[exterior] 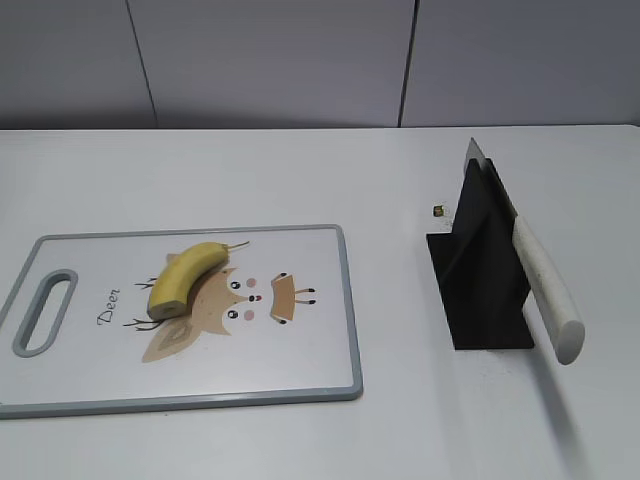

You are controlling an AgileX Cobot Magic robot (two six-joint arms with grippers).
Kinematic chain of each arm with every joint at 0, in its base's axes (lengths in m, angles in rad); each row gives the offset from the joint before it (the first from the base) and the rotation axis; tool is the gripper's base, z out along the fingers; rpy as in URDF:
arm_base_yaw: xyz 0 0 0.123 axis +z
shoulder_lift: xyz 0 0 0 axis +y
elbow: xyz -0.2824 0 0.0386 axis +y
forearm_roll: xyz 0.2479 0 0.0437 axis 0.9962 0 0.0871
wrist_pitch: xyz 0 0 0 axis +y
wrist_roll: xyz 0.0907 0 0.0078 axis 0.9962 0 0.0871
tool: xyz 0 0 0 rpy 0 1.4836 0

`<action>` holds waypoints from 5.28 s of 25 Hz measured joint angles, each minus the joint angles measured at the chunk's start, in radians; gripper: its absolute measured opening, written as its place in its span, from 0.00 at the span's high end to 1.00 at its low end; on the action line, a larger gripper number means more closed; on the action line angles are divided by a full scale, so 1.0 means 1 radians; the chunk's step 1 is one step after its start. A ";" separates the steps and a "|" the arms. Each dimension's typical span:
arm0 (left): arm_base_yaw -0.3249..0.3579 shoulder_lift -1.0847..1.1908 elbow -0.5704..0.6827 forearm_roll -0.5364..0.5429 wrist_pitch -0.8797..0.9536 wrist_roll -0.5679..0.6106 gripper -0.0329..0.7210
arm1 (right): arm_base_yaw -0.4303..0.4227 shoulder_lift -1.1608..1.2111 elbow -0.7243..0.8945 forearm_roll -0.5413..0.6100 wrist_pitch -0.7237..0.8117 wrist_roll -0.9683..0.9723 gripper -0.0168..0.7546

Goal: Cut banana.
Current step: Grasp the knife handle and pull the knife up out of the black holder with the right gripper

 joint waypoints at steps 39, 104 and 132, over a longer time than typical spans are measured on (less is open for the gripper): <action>0.000 0.000 0.000 0.001 0.000 0.000 0.18 | 0.000 0.000 0.000 0.040 -0.001 0.000 0.21; 0.000 0.000 0.000 0.002 0.000 0.000 0.20 | 0.377 1.042 -0.463 -0.001 0.177 0.317 0.21; 0.000 0.000 0.000 0.002 0.000 -0.001 0.21 | 0.379 1.451 -0.486 -0.033 -0.054 0.317 0.24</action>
